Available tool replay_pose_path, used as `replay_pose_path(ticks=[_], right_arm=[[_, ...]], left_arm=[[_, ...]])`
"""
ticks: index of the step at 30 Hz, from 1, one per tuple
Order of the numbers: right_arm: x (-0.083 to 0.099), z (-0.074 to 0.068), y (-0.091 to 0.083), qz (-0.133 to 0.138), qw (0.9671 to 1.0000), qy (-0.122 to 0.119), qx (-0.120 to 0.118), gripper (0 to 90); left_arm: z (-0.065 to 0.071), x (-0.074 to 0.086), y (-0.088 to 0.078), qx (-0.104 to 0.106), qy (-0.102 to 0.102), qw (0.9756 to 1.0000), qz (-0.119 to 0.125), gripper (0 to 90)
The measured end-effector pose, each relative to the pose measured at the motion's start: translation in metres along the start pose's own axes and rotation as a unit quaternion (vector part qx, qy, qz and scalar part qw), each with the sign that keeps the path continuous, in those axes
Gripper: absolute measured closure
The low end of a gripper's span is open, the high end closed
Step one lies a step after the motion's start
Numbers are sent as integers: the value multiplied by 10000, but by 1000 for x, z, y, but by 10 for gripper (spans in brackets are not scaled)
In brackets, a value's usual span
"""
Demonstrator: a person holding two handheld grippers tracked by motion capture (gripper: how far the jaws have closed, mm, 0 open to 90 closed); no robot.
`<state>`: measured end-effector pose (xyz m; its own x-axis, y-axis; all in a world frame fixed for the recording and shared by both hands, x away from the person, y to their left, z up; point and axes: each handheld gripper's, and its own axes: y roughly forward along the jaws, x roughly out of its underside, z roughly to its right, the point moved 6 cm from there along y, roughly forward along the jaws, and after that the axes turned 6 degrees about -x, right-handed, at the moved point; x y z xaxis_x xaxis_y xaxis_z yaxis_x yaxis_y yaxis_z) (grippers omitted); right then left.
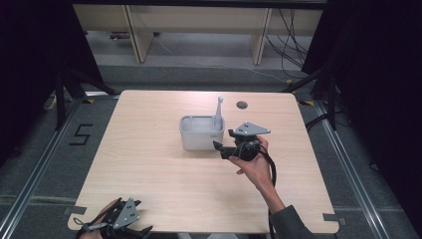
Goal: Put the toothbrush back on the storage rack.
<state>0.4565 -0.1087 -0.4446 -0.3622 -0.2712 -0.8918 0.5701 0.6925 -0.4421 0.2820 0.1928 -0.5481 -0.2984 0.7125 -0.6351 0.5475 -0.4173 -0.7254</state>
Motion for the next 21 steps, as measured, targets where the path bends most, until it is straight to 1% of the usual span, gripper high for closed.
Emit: replay_pose_path(ticks=[1,2,3,4,5,6,8,9,10,11,12,13,14,15,16,17,18,19,20,21], right_arm=[[1,1,-1,-53,9999,-125,-19,287],[2,-2,-1,-57,9999,-70,-47,287],[3,-2,-1,-66,9999,-115,-41,287],[4,-3,-1,-49,9998,-149,-89,287],[5,-4,-3,-124,9998,-117,-55,286],[6,-4,-3,-89,9998,-179,-44,286],[9,-6,-4,-140,9998,-80,-71,286],[10,-5,-4,-110,9998,-159,-48,286],[11,-6,-4,-127,9998,-104,-76,286],[12,-6,-6,-185,9997,-154,-77,284],[13,-5,-6,-164,9997,-174,-21,284],[14,-6,-6,-143,9998,-135,-71,283],[14,-6,-6,-140,9997,-193,-109,283],[15,-7,-8,-177,9997,-145,-89,284],[15,-8,-9,-171,9998,-82,-70,284],[15,-8,-9,-179,9997,-134,-100,283],[15,-8,-9,-139,9997,-152,-109,282],[16,-8,-9,-126,9997,-181,-139,282],[16,-8,-10,-150,9996,-209,-78,280],[17,-9,-11,-204,9996,-143,-123,277]], left_arm=[[1,-1,1,3,-48,10000,77,158],[1,0,0,24,4,10000,43,158],[0,0,0,10,40,10000,0,158],[0,0,0,1,72,10000,-14,158],[0,0,1,-13,-39,10000,45,158],[1,0,1,17,-63,10000,41,158],[0,0,0,-1,39,10000,8,158],[1,0,0,16,4,10000,25,158],[-1,0,0,14,57,10000,-9,158],[0,0,0,8,14,10000,20,158],[0,-1,0,2,-5,10000,39,158],[1,0,0,8,-40,10000,15,158],[1,-1,1,6,-43,10000,62,158],[0,0,0,18,46,10000,-11,158],[0,0,0,15,26,10000,5,158],[0,0,1,-5,-3,10000,29,158],[-1,0,1,-18,39,10000,8,158],[2,0,1,15,-81,10000,55,158],[0,0,0,28,50,10000,-1,158],[0,0,1,-9,-30,10000,31,158]])
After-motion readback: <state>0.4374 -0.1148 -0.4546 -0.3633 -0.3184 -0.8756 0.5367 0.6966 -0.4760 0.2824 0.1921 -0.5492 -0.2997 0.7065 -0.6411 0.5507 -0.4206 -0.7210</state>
